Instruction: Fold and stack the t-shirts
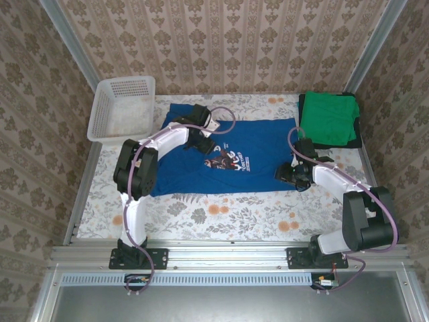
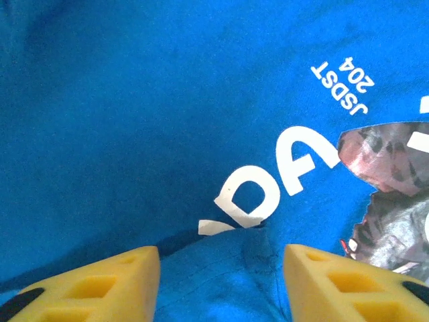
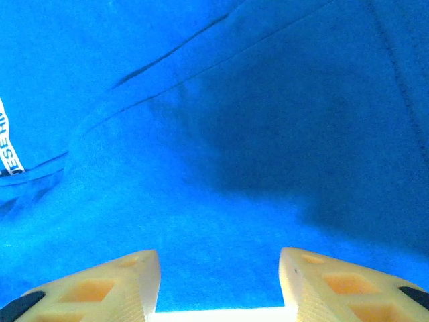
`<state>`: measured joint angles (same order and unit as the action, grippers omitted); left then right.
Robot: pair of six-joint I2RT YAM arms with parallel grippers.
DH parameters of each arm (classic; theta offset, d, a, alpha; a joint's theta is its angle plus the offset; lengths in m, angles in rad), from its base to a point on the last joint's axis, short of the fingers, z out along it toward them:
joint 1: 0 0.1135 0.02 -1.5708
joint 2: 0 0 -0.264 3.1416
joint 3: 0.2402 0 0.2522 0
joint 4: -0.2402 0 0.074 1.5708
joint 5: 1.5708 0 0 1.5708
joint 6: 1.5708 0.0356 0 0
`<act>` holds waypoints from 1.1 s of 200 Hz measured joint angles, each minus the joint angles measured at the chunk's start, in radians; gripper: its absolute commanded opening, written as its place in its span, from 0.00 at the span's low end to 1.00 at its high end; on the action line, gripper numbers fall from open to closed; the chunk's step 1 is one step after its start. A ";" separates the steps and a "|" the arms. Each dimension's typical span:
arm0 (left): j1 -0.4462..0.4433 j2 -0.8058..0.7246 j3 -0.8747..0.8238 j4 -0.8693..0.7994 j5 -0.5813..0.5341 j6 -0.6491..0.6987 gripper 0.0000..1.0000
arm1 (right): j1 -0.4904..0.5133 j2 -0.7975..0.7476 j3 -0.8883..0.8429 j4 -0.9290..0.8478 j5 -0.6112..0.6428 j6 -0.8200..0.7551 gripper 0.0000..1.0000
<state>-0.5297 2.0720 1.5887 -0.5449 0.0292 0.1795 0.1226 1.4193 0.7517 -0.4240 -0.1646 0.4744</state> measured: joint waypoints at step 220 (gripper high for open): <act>0.060 -0.744 -1.005 0.229 -0.059 -0.669 0.63 | 0.215 0.393 0.327 0.029 0.053 0.060 0.60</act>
<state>-0.4694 1.3277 0.5835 -0.3161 -0.0299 -0.4900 0.3378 1.8118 1.0786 -0.3946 -0.1120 0.5343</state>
